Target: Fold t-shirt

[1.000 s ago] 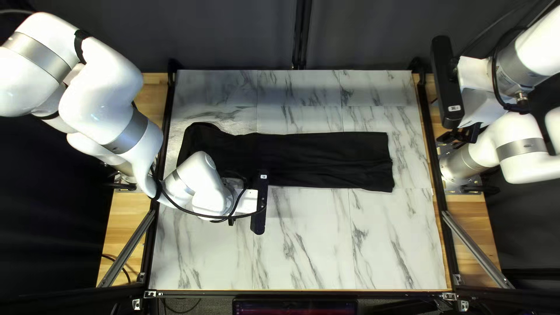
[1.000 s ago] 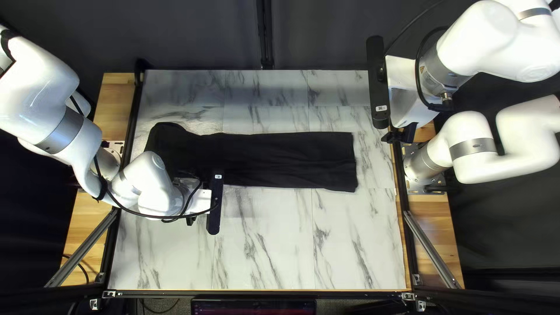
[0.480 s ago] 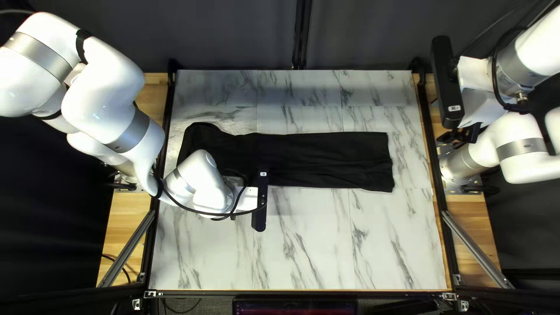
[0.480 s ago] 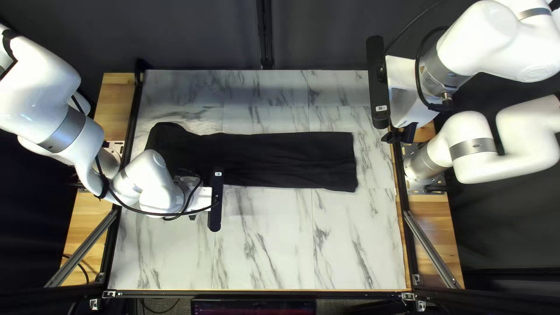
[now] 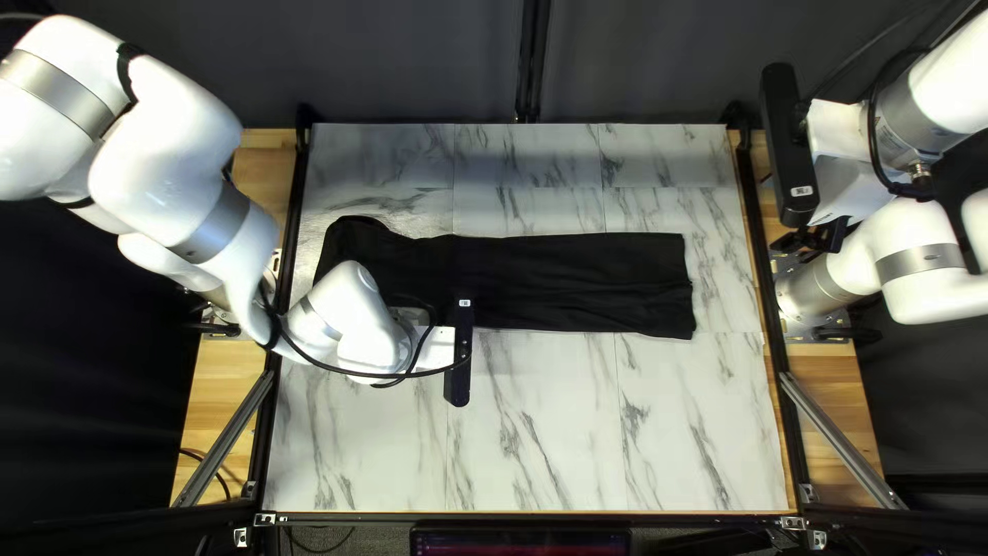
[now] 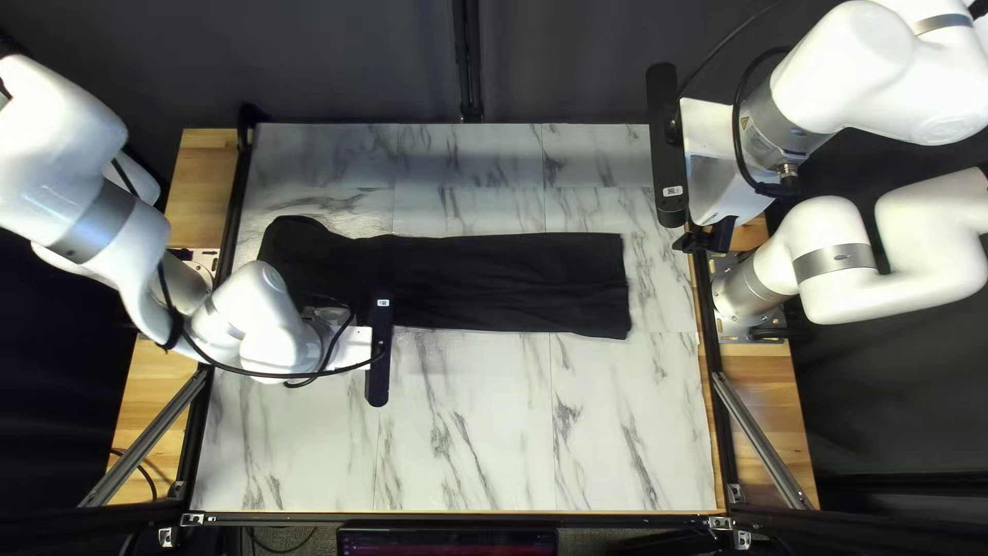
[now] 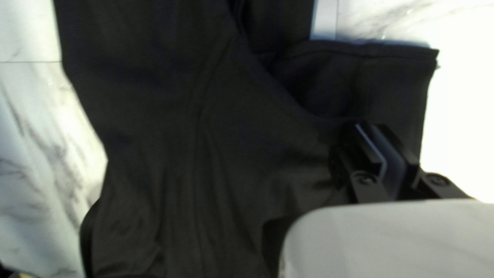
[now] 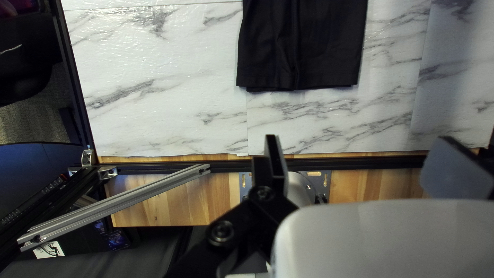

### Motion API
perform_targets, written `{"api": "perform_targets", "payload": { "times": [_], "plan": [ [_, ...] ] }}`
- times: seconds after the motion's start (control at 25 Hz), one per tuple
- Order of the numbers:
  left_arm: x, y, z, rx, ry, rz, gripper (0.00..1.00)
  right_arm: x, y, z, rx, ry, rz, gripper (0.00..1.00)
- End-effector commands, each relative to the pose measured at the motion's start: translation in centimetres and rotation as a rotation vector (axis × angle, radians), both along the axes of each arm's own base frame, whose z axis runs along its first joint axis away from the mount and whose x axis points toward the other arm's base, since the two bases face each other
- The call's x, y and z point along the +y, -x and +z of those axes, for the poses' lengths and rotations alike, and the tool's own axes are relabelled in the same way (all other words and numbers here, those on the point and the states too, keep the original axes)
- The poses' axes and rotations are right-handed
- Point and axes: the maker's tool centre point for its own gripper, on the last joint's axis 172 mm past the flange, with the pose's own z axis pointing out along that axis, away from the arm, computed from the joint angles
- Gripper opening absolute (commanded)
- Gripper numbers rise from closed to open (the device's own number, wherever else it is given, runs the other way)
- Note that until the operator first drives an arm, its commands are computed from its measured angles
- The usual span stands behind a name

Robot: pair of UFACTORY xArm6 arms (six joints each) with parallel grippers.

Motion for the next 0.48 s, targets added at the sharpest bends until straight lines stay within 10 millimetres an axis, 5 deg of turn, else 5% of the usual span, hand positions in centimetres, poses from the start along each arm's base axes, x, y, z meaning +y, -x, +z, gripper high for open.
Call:
{"api": "perform_targets", "payload": {
  "times": [0.04, 0.48],
  "plan": [
    [1.2, 0.6, 2.9, 0.019, -0.019, -0.017, 0.0, 0.0, 0.0, 0.0, 0.0, 0.0, 0.0, 1.0],
    [7.1, -0.3, 3.9, 0.082, 0.05, -0.14, 0.0, 0.0, 0.0, 0.0, 0.0, 0.0, 0.0, 1.0]
  ]
}}
